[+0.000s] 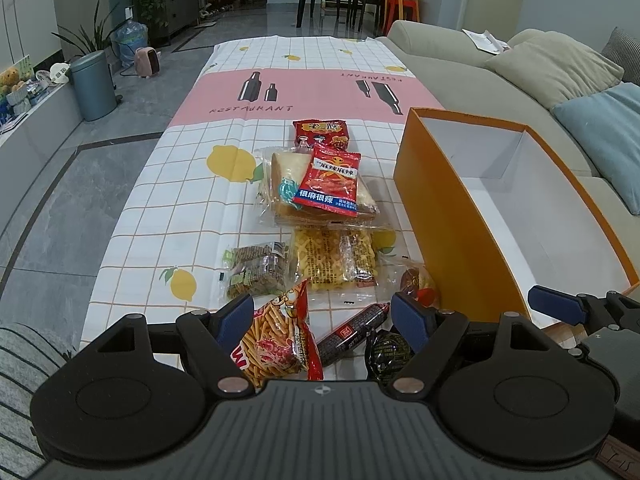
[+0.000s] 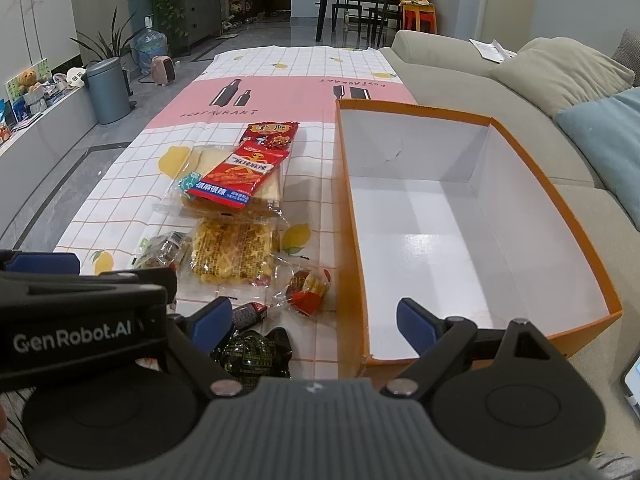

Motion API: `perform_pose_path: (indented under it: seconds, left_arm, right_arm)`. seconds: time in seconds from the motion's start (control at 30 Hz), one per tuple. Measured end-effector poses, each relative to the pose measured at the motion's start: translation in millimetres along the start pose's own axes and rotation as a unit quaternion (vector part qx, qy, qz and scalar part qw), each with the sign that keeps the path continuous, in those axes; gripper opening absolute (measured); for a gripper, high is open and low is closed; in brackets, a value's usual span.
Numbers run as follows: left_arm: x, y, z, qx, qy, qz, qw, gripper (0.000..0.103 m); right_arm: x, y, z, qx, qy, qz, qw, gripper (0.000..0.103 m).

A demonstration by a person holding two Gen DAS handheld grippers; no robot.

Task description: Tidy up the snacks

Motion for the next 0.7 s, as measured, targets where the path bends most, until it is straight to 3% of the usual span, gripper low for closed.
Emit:
perform_pose_path:
  seconds: [0.7]
  left_arm:
    - [4.2,2.1,1.0,0.0,-0.001,0.013,0.9999,0.092]
  right_arm:
    - [5.2,0.9,5.1,-0.019,0.002,0.004,1.0,0.085]
Point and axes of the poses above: each gripper's, at about its wrist camera, not at the fingertips, and x roughly the way its jaws point, z to its left, y to its underside, the point moved 2 cm from there along x, roughly the way its jaws point, and after that the axes turned 10 degrees about y, right-handed, at the moved point
